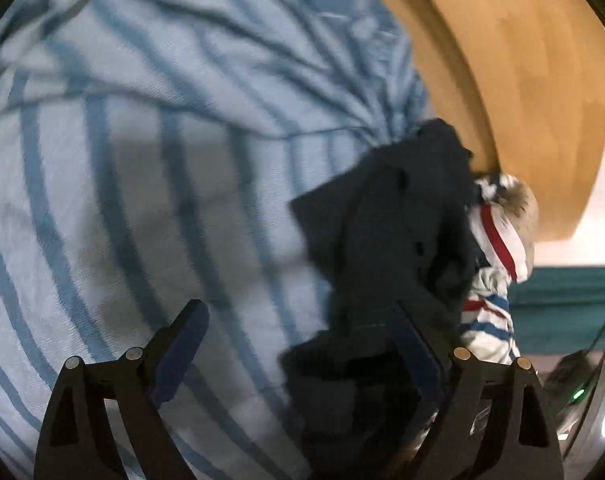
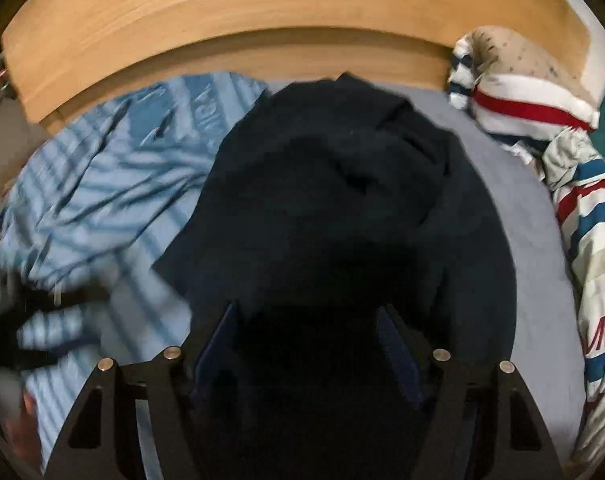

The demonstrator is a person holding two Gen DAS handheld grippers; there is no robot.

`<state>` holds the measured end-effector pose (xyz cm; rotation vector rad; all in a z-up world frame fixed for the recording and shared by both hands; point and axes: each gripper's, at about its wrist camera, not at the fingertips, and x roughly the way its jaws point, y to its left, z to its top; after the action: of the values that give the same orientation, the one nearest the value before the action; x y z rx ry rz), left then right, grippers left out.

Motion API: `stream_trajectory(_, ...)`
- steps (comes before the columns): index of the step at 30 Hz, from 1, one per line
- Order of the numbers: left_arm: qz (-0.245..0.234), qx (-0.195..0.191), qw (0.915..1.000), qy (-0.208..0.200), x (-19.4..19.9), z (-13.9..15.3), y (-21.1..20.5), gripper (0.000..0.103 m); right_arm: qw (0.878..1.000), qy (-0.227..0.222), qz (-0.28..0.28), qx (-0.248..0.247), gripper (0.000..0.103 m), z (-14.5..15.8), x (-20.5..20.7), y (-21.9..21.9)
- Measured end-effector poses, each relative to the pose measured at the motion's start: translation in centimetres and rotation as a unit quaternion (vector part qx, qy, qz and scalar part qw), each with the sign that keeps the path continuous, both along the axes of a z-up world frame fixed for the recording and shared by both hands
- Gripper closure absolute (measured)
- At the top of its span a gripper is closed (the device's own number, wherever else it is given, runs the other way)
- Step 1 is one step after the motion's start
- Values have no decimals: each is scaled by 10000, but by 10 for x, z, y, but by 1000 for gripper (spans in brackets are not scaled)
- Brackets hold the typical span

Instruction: Fold clothes

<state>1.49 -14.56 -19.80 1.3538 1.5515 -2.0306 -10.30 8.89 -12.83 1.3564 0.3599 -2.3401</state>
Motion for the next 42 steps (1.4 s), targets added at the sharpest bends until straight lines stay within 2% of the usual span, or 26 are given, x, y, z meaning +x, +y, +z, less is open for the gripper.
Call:
stream_trajectory(2,50,43,10000,-60,-4,-7,-4,13,9991,289,-292,42,24,10,-16,2)
stream_trajectory(3,42,44,10000,-57,-9,-8,-4,13,9981,316,-502,194,14,10,-31,5)
stream_trajectory(4,22,42,10000,-27,-15,-8,-3,13,9963,342,-712,346,11,10,-46,9)
stream_trajectory(6,-46,73,10000,35,-31,-5,7,13,9942,143,-882,594,15,-3,-74,12)
stream_trajectory(7,-83,109,9999,60,-38,-4,13,13,9942,-36,-877,619,25,-13,-87,15)
stream_trajectory(8,-107,171,9998,75,-41,-5,16,13,9952,-250,-820,481,74,-23,-96,20)
stream_trajectory(9,-122,243,9996,86,-46,-5,20,13,9951,-456,-803,350,95,-32,-105,28)
stream_trajectory(10,-108,297,9994,110,-49,-4,23,13,9938,-579,-916,261,97,-35,-110,41)
stream_trajectory(13,65,379,9990,236,-54,-3,33,13,9864,-105,-1585,431,98,-9,-118,99)
stream_trajectory(15,214,421,9984,316,-55,-1,39,13,9656,258,-2534,522,98,22,-121,159)
stream_trajectory(17,295,470,9979,341,-55,0,47,13,9344,617,-3456,609,96,53,-124,218)
stream_trajectory(19,287,590,9975,278,-60,-2,57,13,8971,795,-4283,744,85,72,-117,257)
stream_trajectory(20,257,632,9974,243,-62,-3,62,13,8764,839,-4669,823,56,78,-112,272)
stream_trajectory(21,208,660,9974,215,-65,-5,66,13,8606,865,-4942,872,40,83,-106,282)
stream_trajectory(22,160,679,9974,193,-67,-6,70,13,8605,878,-4952,820,40,85,-100,280)
stream_trajectory(23,114,679,9975,181,-67,-6,73,13,8710,894,-4786,653,38,87,-95,273)
stream_trajectory(25,-4,677,9977,93,-65,-9,79,13,9166,614,-3951,60,32,82,-91,244)
stream_trajectory(27,-168,842,9963,13,-64,-14,86,13,9568,20,-2878,-399,27,69,-86,204)
stream_trajectory(29,-507,1132,9923,-20,-61,-19,99,13,9807,-768,-1678,-650,27,47,-74,150)
stream_trajectory(32,-919,1231,9881,34,-49,-18,113,17,9855,-1416,-580,-731,26,18,-36,91)
stream_trajectory(34,-913,1179,9887,137,-38,-14,114,17,9865,-1500,-192,-631,22,5,-20,68)
stream_trajectory(35,-894,1154,9891,189,-31,-12,114,17,9880,-1469,-40,-474,23,-3,-13,57)
stream_trajectory(36,-849,1105,9900,213,-20,-9,111,17,9906,-1349,3,-224,43,-10,-9,49)
stream_trajectory(38,-689,1006,9921,283,1,-2,99,17,9903,-1366,-46,-254,90,-16,-7,44)
stream_trajectory(40,-531,937,9934,396,19,6,85,17,9815,-1700,-125,-875,91,-10,-5,43)
stream_trajectory(42,-318,865,9942,547,39,14,71,17,9794,-1623,252,-1171,91,13,6,28)
